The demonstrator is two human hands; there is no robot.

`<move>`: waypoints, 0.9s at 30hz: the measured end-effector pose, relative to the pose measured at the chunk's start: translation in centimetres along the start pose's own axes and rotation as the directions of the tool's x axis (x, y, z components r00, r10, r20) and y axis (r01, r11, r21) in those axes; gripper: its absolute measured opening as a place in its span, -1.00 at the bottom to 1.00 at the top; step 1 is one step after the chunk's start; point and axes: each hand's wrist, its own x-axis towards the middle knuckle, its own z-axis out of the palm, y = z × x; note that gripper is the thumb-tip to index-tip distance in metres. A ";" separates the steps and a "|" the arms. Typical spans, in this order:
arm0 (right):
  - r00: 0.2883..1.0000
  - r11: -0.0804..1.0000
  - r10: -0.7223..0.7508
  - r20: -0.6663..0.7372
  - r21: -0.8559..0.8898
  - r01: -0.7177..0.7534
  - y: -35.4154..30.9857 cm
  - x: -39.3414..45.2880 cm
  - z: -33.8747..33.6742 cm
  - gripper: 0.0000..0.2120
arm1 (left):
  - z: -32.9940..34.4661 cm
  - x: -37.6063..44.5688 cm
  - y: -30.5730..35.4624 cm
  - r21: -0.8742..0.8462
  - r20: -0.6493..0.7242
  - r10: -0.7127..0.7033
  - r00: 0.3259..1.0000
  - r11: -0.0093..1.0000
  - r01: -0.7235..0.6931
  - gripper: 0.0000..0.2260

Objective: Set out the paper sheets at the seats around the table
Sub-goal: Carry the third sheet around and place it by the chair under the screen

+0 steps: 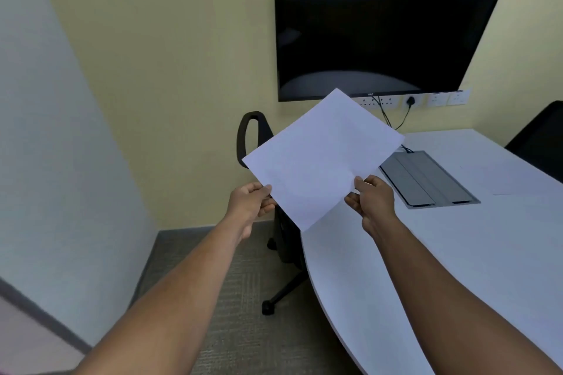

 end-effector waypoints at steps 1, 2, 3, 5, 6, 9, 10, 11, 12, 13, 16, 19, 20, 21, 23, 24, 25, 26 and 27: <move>1.000 1.000 -0.003 -0.011 0.002 0.003 0.0 0.3 0.1 -0.86 | 0.1 0.9 0.3 0.040 0.009 0.013 1.000 0.999 -0.013 -0.93; 1.000 1.000 -0.006 -0.022 0.009 0.006 -0.1 0.7 0.2 -0.89 | 0.3 1.7 0.6 0.082 0.019 0.029 0.999 0.996 -0.030 -0.93; 0.999 1.000 -0.009 -0.037 0.021 0.010 -0.2 1.0 0.3 -0.91 | 0.5 2.5 0.9 0.118 0.026 0.045 0.999 0.992 -0.048 -0.92; 0.997 0.999 -0.026 -0.066 0.041 0.029 -0.4 2.0 0.3 -0.94 | 1.0 4.3 1.6 0.151 0.031 0.074 0.997 0.986 -0.077 -0.91; 0.996 0.998 -0.035 -0.076 0.051 0.039 -0.6 2.5 0.2 -0.93 | 1.2 5.2 1.8 0.161 0.034 0.085 0.996 0.983 -0.089 -0.90; 0.991 0.995 -0.053 -0.124 0.075 0.062 -1.1 4.4 -0.3 -0.89 | 2.3 7.7 2.0 0.203 0.049 0.095 0.994 0.974 -0.103 -0.88; 0.988 0.995 -0.052 -0.149 0.077 0.064 -1.2 5.1 -0.7 -0.86 | 2.8 8.5 2.0 0.217 0.054 0.093 0.994 0.971 -0.102 -0.88; 0.984 0.995 -0.049 -0.173 0.074 0.062 -1.2 5.9 -1.0 -0.84 | 3.2 9.3 1.8 0.229 0.062 0.090 0.994 0.968 -0.102 -0.88; 0.980 0.996 -0.041 -0.195 0.071 0.056 -1.1 6.7 -1.4 -0.83 | 3.8 10.0 1.7 0.241 0.072 0.086 0.994 0.965 -0.101 -0.88; 0.976 0.996 -0.032 -0.214 0.072 0.048 -0.9 7.6 -1.7 -0.84 | 4.3 10.8 1.6 0.253 0.082 0.082 0.993 0.962 -0.100 -0.87; 0.963 0.995 -0.013 -0.267 0.092 0.039 -0.1 10.6 -2.6 -0.84 | 6.1 13.6 1.2 0.276 0.092 0.081 0.992 0.955 -0.104 -0.87; 0.955 0.996 0.011 -0.296 0.088 0.016 0.9 13.7 -3.0 -0.83 | 7.9 17.0 0.7 0.286 0.075 0.084 0.994 0.953 -0.102 -0.89; 0.953 0.996 0.022 -0.302 0.085 0.003 1.4 14.8 -3.1 -0.83 | 8.5 18.2 0.3 0.293 0.067 0.080 0.995 0.951 -0.096 -0.87; 0.953 0.996 0.034 -0.301 0.090 -0.007 2.0 15.8 -3.1 -0.83 | 8.9 19.3 -0.2 0.297 0.055 0.076 0.996 0.951 -0.089 -0.86; 0.955 0.994 0.050 -0.292 0.104 -0.020 3.2 18.1 -3.4 -0.83 | 10.0 21.7 -1.1 0.292 0.025 0.072 0.997 0.953 -0.076 -0.86; 0.954 0.995 0.056 -0.295 0.097 -0.029 3.7 19.2 -3.6 -0.81 | 10.6 22.9 -1.6 0.287 0.009 0.067 0.998 0.956 -0.066 -0.87; 0.951 0.996 0.062 -0.303 0.082 -0.039 4.1 20.3 -3.7 -0.79 | 11.2 24.0 -2.0 0.282 -0.007 0.062 0.998 0.958 -0.057 -0.87; 0.948 0.996 0.069 -0.311 0.067 -0.051 4.5 21.3 -3.8 -0.77 | 11.7 25.1 -2.5 0.280 -0.019 0.057 0.998 0.959 -0.049 -0.88; 0.945 0.996 0.077 -0.317 0.058 -0.062 5.0 22.3 -4.0 -0.76 | 12.2 26.1 -2.9 0.283 -0.029 0.050 0.998 0.958 -0.040 -0.88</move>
